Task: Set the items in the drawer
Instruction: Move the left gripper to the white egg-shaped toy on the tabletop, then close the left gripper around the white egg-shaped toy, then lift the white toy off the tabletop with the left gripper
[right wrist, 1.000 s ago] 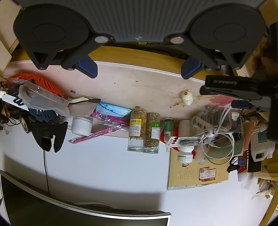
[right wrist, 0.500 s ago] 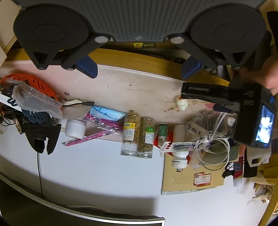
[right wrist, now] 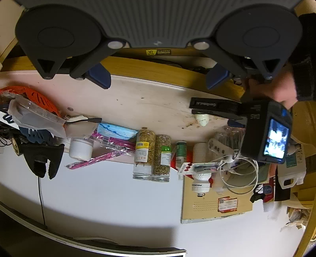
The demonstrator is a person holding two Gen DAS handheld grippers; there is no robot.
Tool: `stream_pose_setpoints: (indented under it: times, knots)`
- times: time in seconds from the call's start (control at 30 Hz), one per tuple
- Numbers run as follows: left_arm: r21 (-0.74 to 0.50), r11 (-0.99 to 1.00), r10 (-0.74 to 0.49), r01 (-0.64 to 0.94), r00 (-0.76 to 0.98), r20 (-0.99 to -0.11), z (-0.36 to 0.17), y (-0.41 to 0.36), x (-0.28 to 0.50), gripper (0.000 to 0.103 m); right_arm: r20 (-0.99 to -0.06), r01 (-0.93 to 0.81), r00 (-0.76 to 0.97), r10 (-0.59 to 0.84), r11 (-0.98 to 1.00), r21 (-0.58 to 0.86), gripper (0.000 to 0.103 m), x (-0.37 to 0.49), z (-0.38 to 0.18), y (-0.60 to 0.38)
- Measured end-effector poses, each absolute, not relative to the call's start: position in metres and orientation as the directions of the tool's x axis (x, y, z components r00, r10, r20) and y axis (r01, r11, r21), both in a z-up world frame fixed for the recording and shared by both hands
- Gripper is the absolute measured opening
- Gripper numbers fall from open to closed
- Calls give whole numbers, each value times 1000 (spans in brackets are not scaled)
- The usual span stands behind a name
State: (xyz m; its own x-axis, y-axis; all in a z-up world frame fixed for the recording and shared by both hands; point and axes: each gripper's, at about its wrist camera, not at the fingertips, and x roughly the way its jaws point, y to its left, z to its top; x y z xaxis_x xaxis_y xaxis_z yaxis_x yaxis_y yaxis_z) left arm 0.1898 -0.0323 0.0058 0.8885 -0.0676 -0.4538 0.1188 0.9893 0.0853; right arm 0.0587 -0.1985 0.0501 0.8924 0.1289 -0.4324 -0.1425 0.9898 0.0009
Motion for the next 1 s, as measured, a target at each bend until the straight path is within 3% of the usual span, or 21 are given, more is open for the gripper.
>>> stream_pose_setpoints:
  times: [0.03, 0.07, 0.1, 0.2, 0.37, 1.0]
  knots:
    - [83, 989, -72, 122, 889, -451, 5, -32, 191, 98, -433, -144, 892, 130, 990, 1, 103, 59, 50, -198]
    - [80, 989, -77, 126, 890, -449, 5, -31, 192, 92, -434, -145, 891, 131, 989, 1, 103, 59, 50, -198]
    - [77, 989, -82, 130, 891, -446, 5, -31, 192, 70, -435, -146, 891, 132, 989, 2, 103, 59, 50, -198]
    - [38, 985, -136, 171, 885, -446, 7, -30, 198, 45, -437, -149, 889, 135, 989, 3, 103, 59, 49, -198]
    - [12, 980, -172, 198, 876, -451, 7, -29, 199, 30, -442, -154, 886, 140, 988, 4, 103, 59, 48, -197]
    - [79, 982, -116, 171, 880, -461, 16, -33, 181, 29, -462, -166, 874, 149, 986, 3, 103, 64, 47, -196]
